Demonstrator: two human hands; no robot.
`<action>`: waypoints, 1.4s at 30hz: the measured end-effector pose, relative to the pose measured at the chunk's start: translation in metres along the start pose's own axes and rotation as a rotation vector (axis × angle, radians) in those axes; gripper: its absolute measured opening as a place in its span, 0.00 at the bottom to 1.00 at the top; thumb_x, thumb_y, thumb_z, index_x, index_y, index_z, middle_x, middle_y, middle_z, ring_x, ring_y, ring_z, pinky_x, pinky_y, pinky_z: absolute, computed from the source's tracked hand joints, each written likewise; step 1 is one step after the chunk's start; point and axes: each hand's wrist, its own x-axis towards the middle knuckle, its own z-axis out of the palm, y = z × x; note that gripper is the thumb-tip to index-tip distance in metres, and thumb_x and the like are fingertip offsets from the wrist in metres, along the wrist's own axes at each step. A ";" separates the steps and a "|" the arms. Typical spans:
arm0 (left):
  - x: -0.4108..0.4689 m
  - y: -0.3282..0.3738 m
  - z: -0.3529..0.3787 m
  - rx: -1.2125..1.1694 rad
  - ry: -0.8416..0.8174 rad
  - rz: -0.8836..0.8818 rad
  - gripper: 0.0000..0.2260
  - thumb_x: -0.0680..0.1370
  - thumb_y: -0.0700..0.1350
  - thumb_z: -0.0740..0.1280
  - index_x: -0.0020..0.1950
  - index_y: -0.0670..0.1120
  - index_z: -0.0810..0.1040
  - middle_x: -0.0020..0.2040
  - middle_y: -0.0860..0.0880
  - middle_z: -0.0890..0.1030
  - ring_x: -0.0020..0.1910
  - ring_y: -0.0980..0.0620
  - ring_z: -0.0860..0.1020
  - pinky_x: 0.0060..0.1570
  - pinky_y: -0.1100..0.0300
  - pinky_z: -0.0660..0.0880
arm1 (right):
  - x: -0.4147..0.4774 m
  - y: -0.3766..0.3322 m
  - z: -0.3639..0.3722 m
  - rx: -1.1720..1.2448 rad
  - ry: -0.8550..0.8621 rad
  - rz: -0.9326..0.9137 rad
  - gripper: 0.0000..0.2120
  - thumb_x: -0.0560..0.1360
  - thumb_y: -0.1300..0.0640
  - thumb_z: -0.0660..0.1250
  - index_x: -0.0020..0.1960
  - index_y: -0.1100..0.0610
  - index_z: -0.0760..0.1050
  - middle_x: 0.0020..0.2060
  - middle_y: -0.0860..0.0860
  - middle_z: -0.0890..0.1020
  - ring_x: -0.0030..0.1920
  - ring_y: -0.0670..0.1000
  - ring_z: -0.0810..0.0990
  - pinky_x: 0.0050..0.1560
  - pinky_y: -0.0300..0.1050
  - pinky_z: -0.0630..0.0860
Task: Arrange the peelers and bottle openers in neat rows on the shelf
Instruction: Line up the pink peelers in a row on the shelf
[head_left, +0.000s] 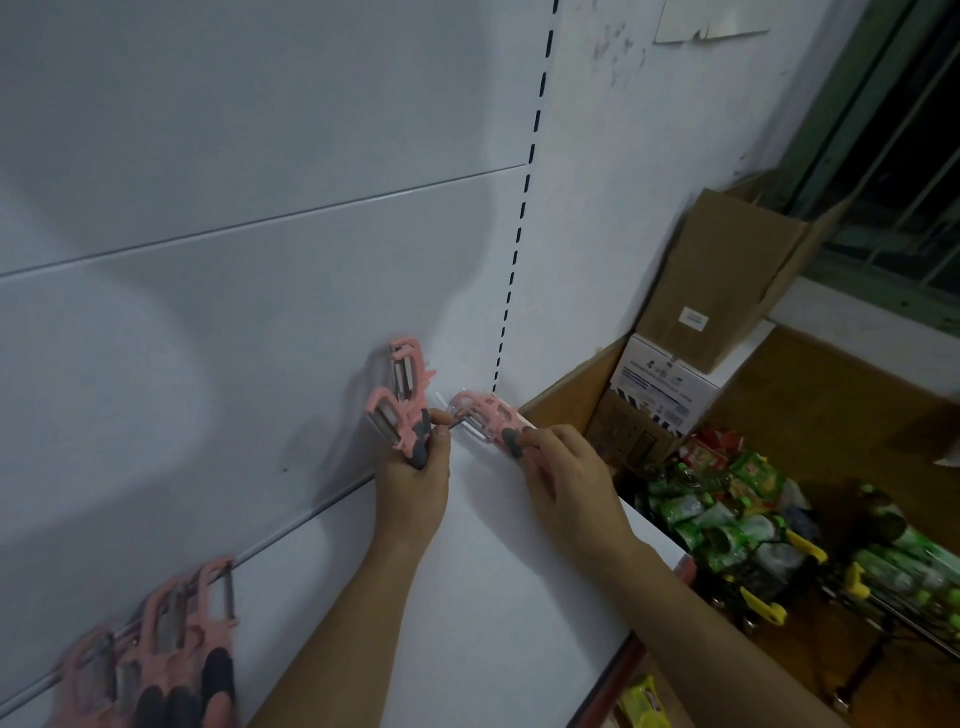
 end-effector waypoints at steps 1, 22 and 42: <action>0.000 -0.001 0.000 -0.003 -0.003 0.004 0.06 0.76 0.50 0.66 0.45 0.59 0.81 0.30 0.55 0.71 0.30 0.53 0.66 0.32 0.57 0.65 | -0.001 0.000 0.001 -0.032 -0.007 -0.010 0.10 0.81 0.59 0.66 0.60 0.54 0.81 0.52 0.51 0.79 0.50 0.53 0.76 0.46 0.53 0.77; -0.019 0.026 -0.002 -0.109 -0.423 -0.293 0.03 0.70 0.46 0.70 0.35 0.50 0.81 0.36 0.45 0.77 0.39 0.49 0.76 0.40 0.56 0.74 | 0.010 -0.022 -0.011 0.181 0.112 0.075 0.13 0.80 0.45 0.64 0.58 0.49 0.82 0.52 0.43 0.80 0.54 0.47 0.76 0.50 0.41 0.72; -0.025 0.018 -0.032 -0.006 -0.057 0.113 0.07 0.78 0.48 0.68 0.51 0.60 0.78 0.34 0.57 0.73 0.31 0.59 0.71 0.28 0.66 0.72 | 0.009 -0.019 -0.012 0.064 -0.096 0.156 0.12 0.81 0.54 0.65 0.64 0.52 0.77 0.45 0.45 0.72 0.45 0.42 0.71 0.39 0.33 0.66</action>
